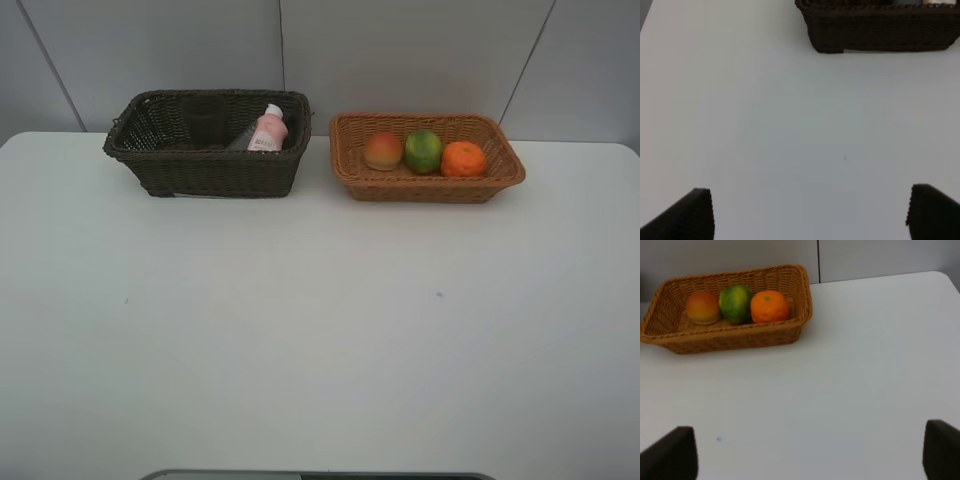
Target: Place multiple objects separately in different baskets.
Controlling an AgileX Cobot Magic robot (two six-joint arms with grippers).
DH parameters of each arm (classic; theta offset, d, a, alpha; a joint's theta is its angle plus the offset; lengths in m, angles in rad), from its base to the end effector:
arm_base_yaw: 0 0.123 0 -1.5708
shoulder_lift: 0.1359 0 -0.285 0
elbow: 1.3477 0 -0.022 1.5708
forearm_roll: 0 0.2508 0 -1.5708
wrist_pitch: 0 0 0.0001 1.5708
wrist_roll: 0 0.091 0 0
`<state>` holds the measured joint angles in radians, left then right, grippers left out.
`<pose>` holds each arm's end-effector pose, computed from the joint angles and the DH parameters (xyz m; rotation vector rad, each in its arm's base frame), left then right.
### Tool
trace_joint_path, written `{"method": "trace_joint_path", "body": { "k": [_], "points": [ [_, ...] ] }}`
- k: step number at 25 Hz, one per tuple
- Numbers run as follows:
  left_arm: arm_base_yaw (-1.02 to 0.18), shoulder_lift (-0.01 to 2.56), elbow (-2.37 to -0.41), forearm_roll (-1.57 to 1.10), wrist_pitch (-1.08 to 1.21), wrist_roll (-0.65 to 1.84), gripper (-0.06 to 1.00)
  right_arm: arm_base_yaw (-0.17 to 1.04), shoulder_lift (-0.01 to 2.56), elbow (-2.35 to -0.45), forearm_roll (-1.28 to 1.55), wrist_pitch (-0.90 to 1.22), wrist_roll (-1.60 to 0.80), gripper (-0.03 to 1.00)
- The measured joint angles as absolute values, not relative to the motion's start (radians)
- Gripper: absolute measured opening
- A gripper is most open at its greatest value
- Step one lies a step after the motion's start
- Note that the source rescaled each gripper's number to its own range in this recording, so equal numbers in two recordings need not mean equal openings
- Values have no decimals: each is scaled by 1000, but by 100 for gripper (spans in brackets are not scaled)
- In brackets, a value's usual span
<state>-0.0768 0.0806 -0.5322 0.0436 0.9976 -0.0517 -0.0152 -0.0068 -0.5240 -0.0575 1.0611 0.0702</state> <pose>0.0074 0.0028 0.2915 0.0264 2.0288 -0.0290 -0.0089 -0.0044 0.2839 0.0896 2.0108 -0.0334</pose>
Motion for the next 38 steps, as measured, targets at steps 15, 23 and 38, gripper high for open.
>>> {"method": "trace_joint_path", "body": {
  "k": [15,23,38],
  "points": [
    [-77,-7,-505,0,1054,-32,99,-15,-7,-524,-57,1061,70,100],
    [-77,-7,-505,0,1054,-30,99,-15,-7,-524,-57,1061,70,100],
    [-77,-7,-505,0,1054,-29,99,-15,-7,-524,-57,1061,70,100]
  ]
}}
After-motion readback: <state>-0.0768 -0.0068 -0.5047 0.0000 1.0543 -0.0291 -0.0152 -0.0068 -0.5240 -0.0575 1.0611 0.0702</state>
